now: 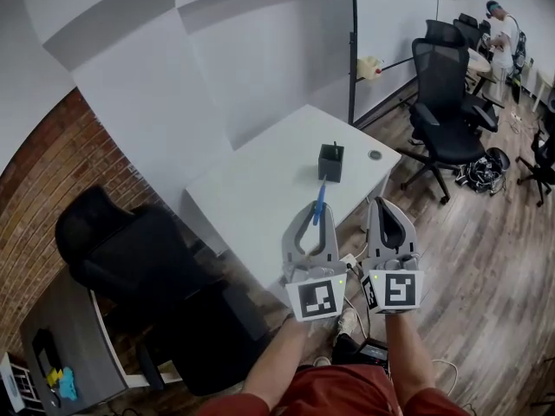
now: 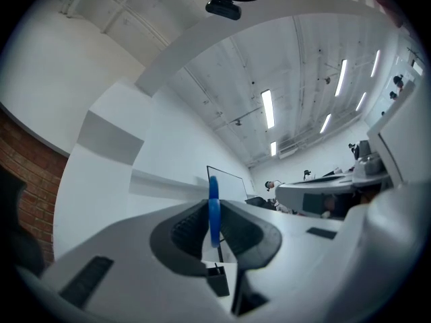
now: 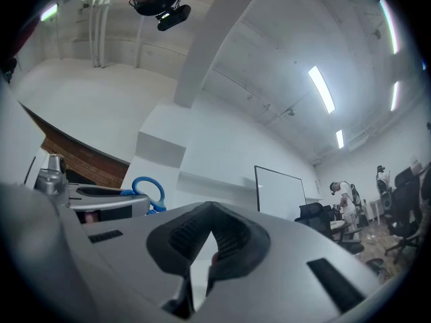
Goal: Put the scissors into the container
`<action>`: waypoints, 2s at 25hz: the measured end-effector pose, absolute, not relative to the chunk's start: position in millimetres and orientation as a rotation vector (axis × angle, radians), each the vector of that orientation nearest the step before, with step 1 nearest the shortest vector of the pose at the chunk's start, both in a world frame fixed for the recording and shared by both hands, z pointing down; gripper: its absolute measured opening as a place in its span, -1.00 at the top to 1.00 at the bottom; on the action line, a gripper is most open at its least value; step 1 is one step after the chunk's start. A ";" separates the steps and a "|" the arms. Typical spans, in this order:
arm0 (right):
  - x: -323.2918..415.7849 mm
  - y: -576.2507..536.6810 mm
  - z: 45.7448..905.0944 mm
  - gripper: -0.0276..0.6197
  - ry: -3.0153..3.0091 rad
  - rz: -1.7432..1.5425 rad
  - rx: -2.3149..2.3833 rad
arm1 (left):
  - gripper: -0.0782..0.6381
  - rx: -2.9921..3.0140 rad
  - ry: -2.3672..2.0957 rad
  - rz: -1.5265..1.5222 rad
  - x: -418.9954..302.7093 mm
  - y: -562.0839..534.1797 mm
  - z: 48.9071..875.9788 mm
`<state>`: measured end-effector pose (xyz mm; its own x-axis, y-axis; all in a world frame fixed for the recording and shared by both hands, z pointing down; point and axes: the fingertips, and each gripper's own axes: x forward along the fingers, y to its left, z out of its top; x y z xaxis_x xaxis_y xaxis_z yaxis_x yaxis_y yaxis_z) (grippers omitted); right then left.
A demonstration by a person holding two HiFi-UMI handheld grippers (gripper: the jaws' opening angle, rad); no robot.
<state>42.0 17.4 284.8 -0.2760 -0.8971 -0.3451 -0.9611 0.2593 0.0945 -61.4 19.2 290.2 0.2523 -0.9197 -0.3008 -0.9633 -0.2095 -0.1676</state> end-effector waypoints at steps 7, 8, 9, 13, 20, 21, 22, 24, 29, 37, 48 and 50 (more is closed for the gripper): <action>58.8 -41.4 287.5 0.89 2.309 0.414 -1.722 | 0.64 -2.211 1.736 0.192 -44.6 -38.3 287.7; 60.5 -50.0 287.0 0.89 2.311 0.410 -1.722 | 0.64 -2.206 1.737 0.190 -42.8 -46.3 286.2; 61.9 -58.6 286.6 0.89 2.315 0.406 -1.720 | 0.64 -2.202 1.739 0.185 -41.4 -54.2 285.1; 67.0 -92.6 285.6 0.89 2.334 0.396 -1.706 | 0.64 -2.197 1.768 0.177 -36.2 -86.7 284.6; 84.0 -154.1 284.0 0.89 2.366 0.384 -1.677 | 0.64 -2.175 1.806 0.172 -20.4 -146.9 283.7; 87.8 -162.8 284.2 0.89 2.367 0.381 -1.672 | 0.64 -2.171 1.810 0.168 -17.2 -154.6 284.2; 91.7 -171.2 284.5 0.89 2.367 0.377 -1.668 | 0.64 -2.168 1.815 0.164 -14.3 -162.0 285.0; 98.5 -187.7 285.6 0.89 2.369 0.363 -1.660 | 0.64 -2.163 1.829 0.151 -9.8 -176.8 287.1; 109.6 -220.5 287.4 0.89 2.389 0.346 -1.630 | 0.64 -2.139 1.856 0.126 0.7 -208.3 288.9; 121.5 -252.1 289.8 0.89 2.383 0.329 -1.617 | 0.64 -2.125 1.854 0.098 11.6 -237.1 292.9; 102.4 -299.3 296.1 0.89 2.388 0.343 -1.647 | 0.64 -2.158 1.847 0.111 -7.4 -287.3 303.4; 98.0 -308.3 295.7 0.89 2.389 0.349 -1.652 | 0.64 -2.163 1.840 0.111 -10.5 -297.2 304.4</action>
<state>98.0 -308.3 295.7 -0.3463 -0.8860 -0.3085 -0.9372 0.3414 0.0714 -10.5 -297.2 304.4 0.1775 -0.9520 -0.2496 -0.9750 -0.1357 -0.1757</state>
